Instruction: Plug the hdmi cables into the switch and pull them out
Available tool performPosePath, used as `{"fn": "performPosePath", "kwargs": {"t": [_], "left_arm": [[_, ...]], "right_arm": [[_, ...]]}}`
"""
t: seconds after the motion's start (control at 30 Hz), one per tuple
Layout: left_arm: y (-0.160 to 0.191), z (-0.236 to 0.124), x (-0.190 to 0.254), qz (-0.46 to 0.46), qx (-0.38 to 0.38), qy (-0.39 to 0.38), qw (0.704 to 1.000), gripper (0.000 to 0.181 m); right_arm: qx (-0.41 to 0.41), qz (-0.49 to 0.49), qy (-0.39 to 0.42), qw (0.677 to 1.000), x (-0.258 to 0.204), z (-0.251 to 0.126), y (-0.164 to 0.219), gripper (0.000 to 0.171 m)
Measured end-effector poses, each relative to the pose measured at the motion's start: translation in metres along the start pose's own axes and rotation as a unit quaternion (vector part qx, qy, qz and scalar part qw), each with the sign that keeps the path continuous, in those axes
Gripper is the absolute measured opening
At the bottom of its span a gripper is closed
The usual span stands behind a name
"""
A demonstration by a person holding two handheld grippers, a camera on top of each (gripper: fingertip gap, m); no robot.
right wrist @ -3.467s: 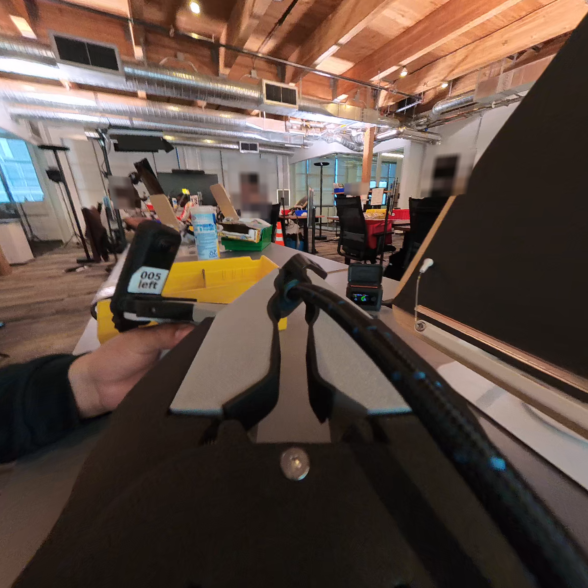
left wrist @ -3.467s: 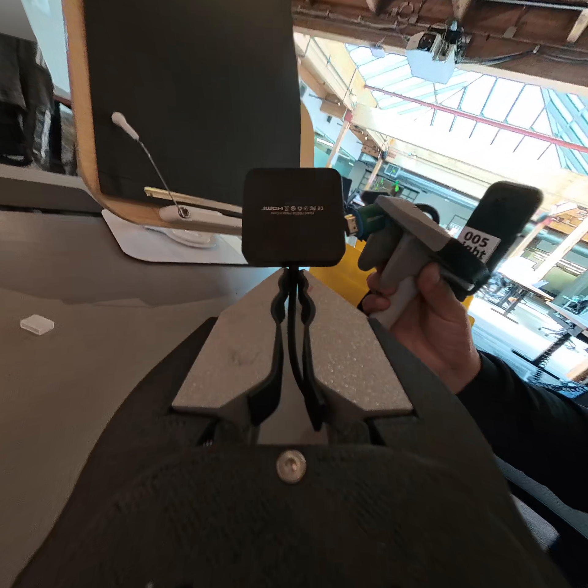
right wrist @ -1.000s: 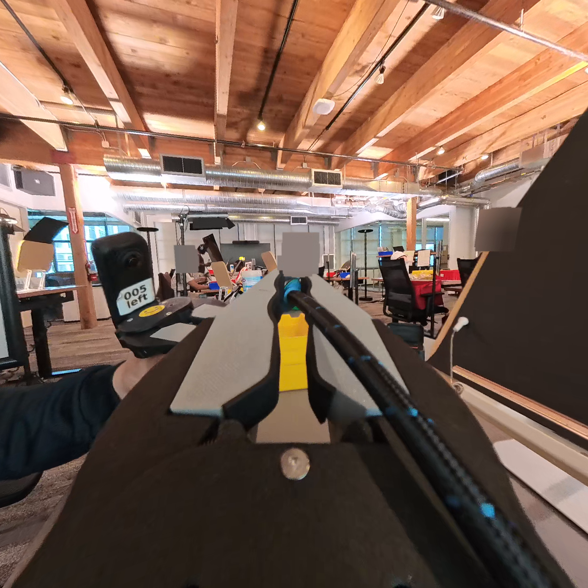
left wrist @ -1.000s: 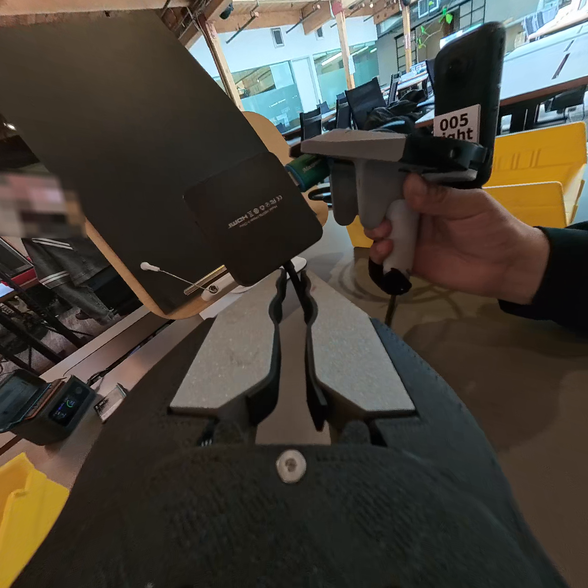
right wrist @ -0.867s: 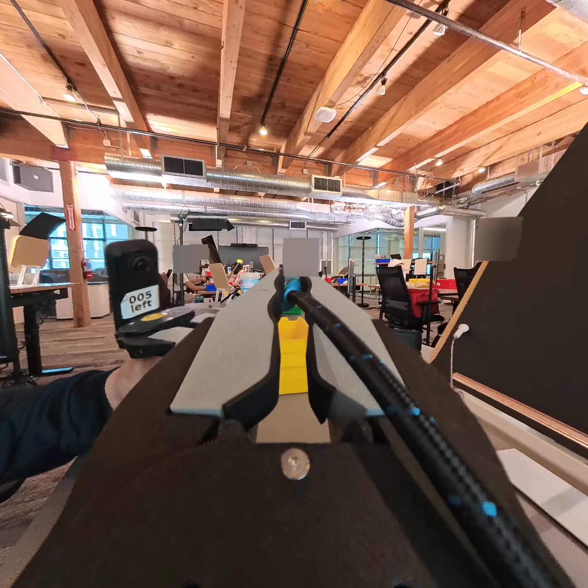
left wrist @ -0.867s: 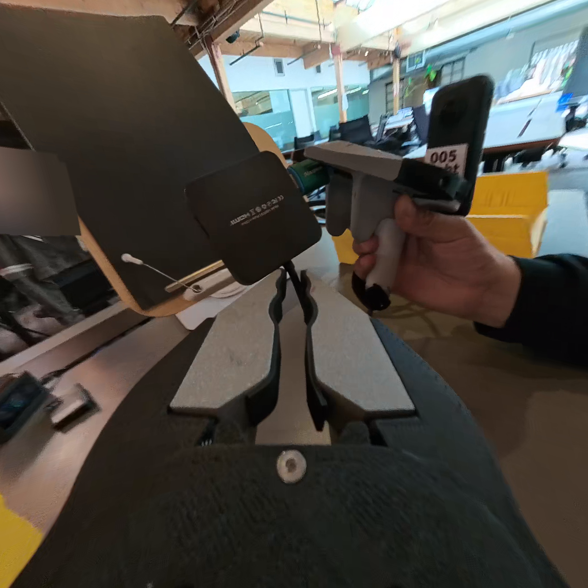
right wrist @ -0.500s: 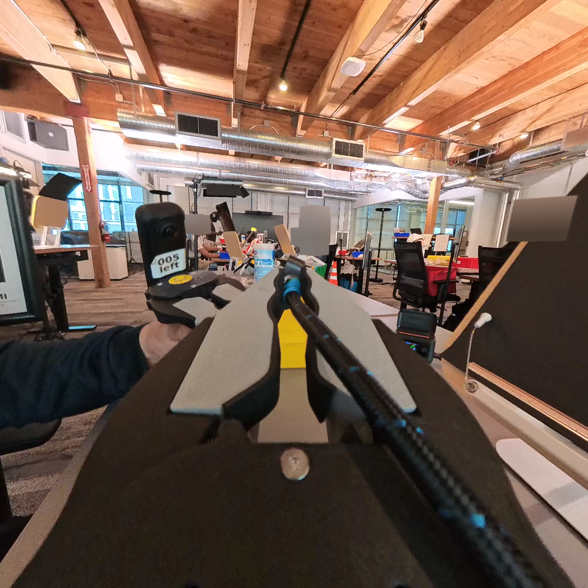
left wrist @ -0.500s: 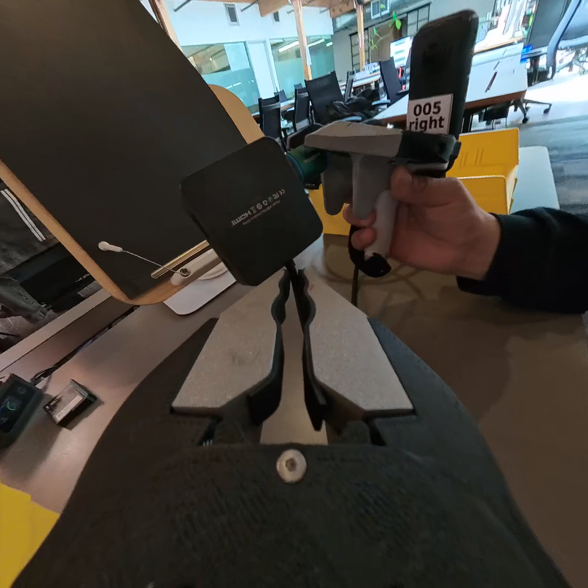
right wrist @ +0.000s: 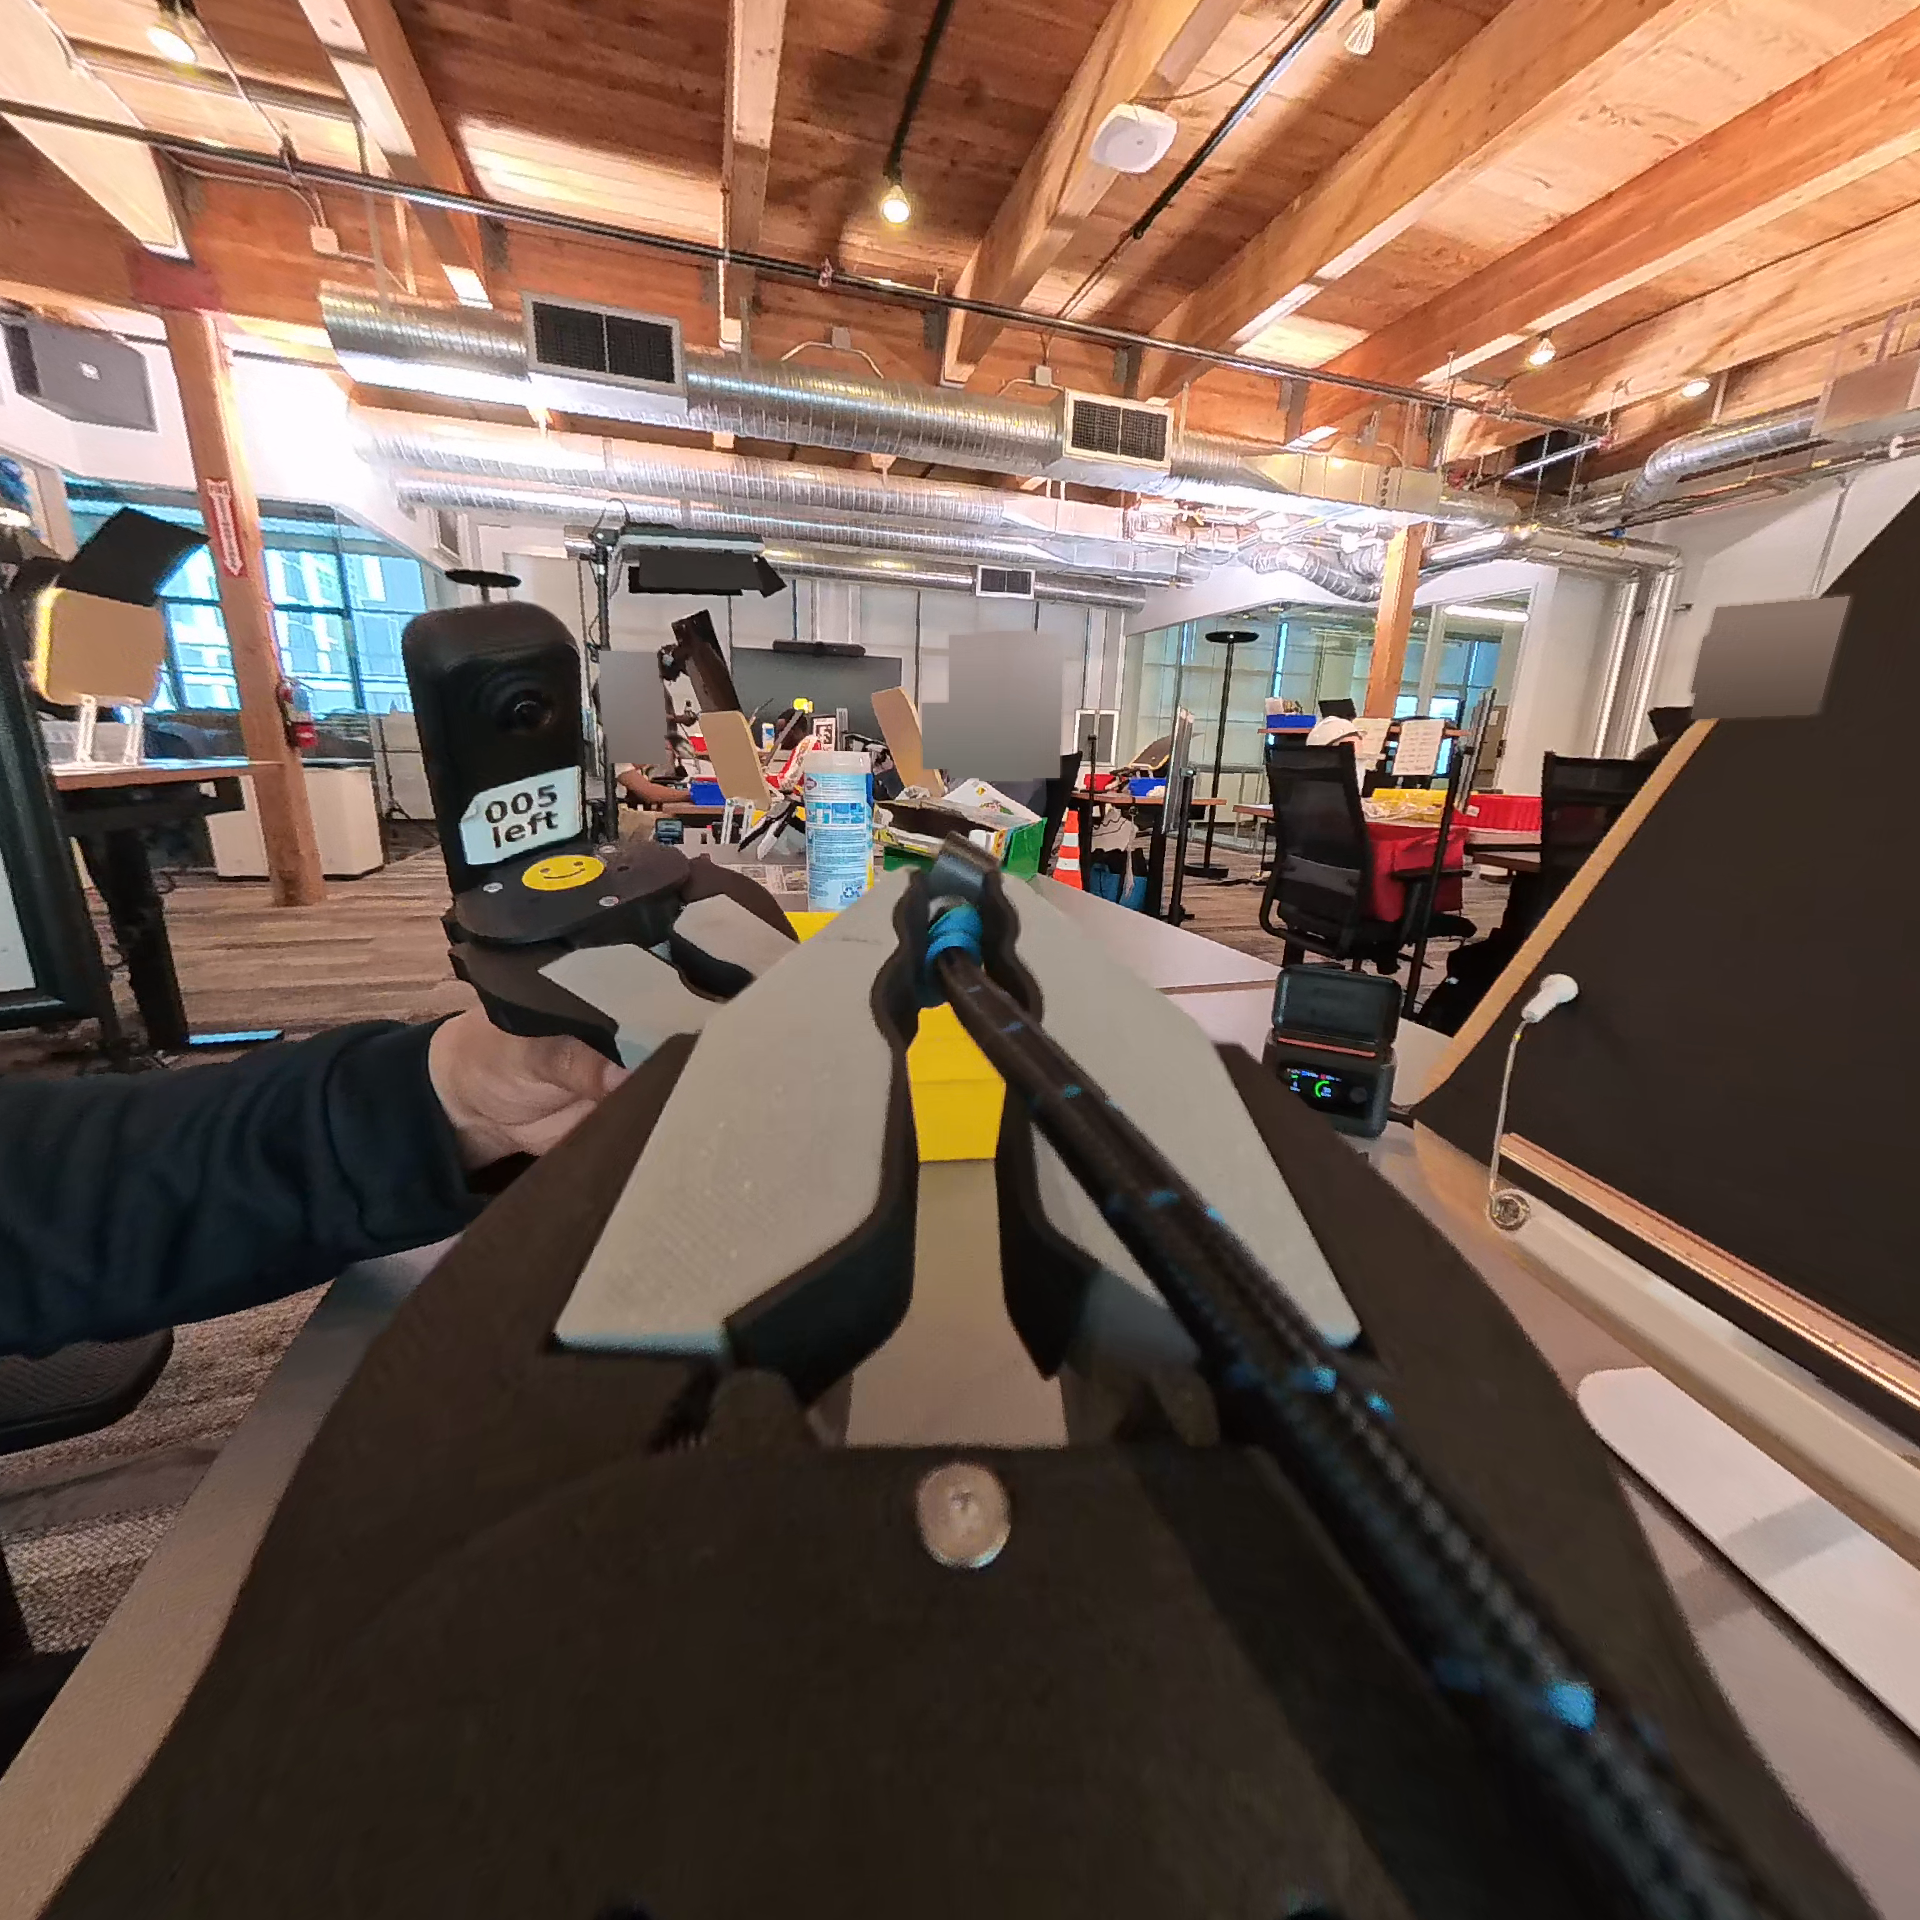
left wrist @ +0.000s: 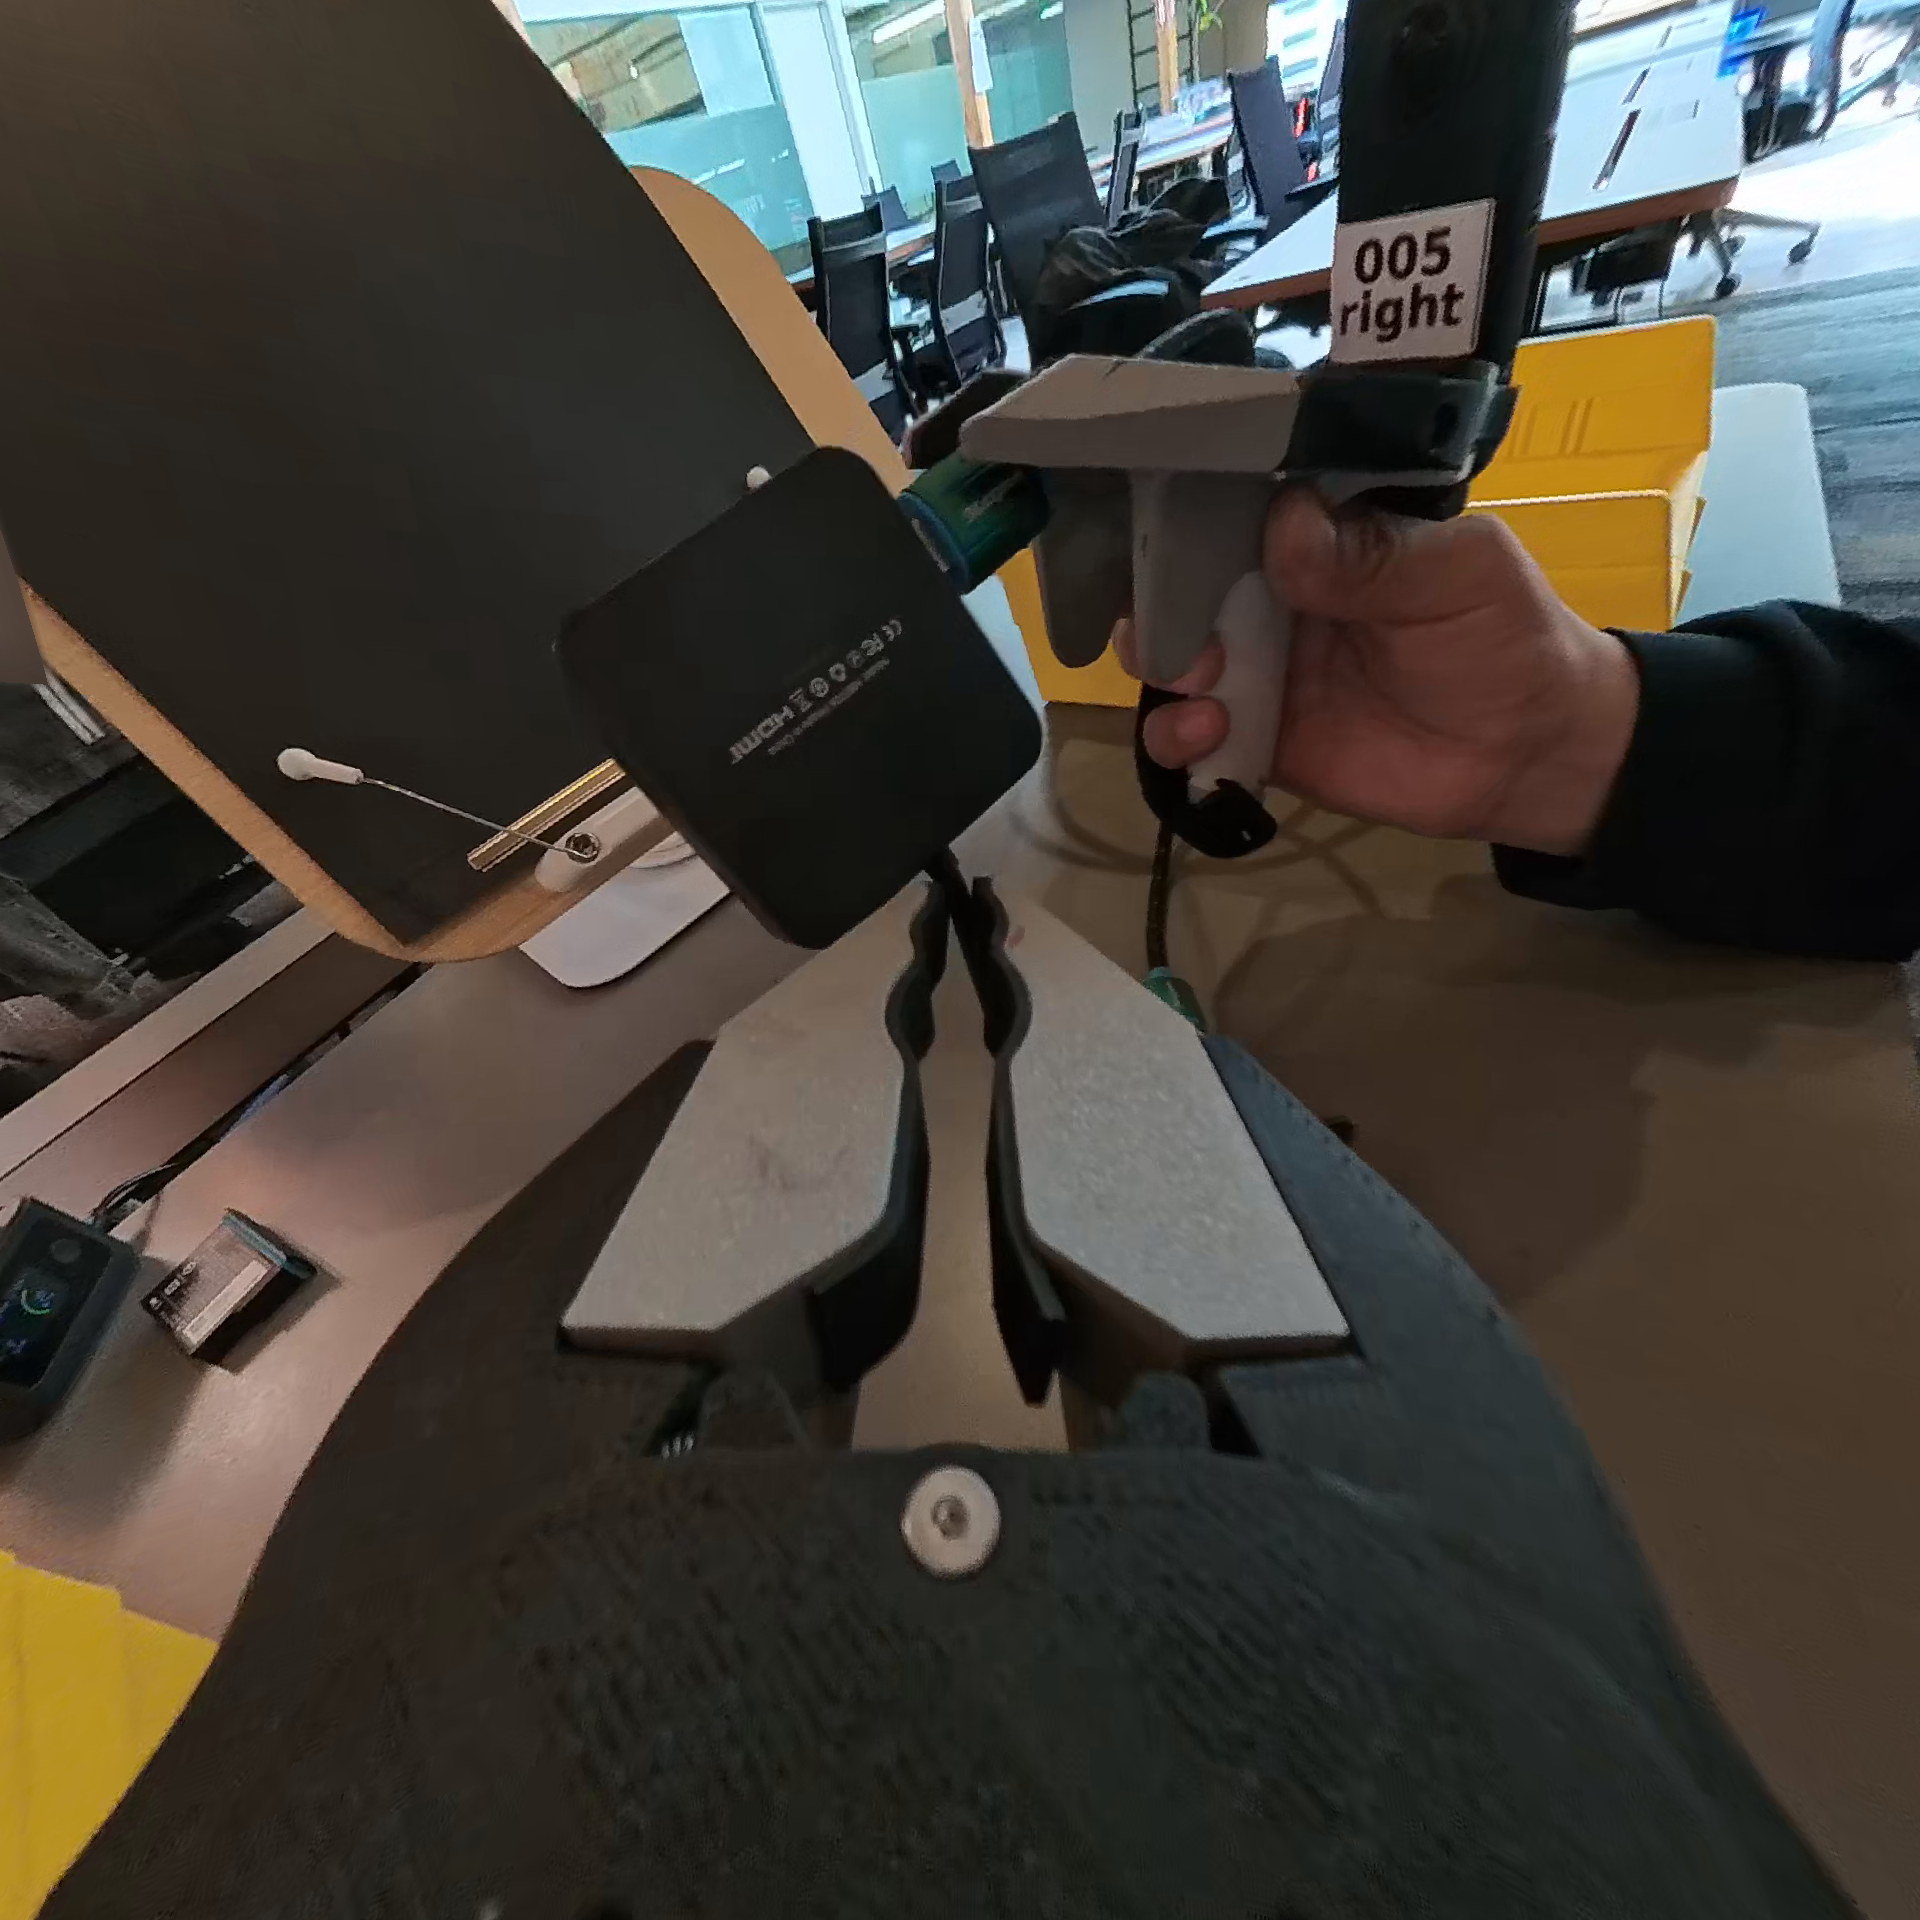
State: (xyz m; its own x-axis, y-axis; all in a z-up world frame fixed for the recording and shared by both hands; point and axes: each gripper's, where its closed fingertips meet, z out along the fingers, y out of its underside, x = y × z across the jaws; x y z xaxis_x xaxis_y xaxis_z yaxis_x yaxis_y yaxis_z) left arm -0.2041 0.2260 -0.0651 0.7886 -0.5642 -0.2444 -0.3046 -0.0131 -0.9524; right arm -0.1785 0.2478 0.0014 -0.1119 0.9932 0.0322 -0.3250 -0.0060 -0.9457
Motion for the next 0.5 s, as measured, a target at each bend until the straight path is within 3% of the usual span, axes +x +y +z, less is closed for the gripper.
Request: {"fn": "performPosePath", "kwargs": {"t": [0.37,0.5], "left_arm": [[0.006,0.008,0.003,0.001,-0.010,-0.004,1.000,0.002],[-0.003,0.006,-0.001,-0.002,0.004,-0.017,1.000,0.002]], "right_arm": [[-0.038,-0.053,0.039,0.997,0.002,-0.001,0.002,0.007],[0.013,-0.035,0.023,0.999,-0.002,0.000,-0.009,0.007]]}}
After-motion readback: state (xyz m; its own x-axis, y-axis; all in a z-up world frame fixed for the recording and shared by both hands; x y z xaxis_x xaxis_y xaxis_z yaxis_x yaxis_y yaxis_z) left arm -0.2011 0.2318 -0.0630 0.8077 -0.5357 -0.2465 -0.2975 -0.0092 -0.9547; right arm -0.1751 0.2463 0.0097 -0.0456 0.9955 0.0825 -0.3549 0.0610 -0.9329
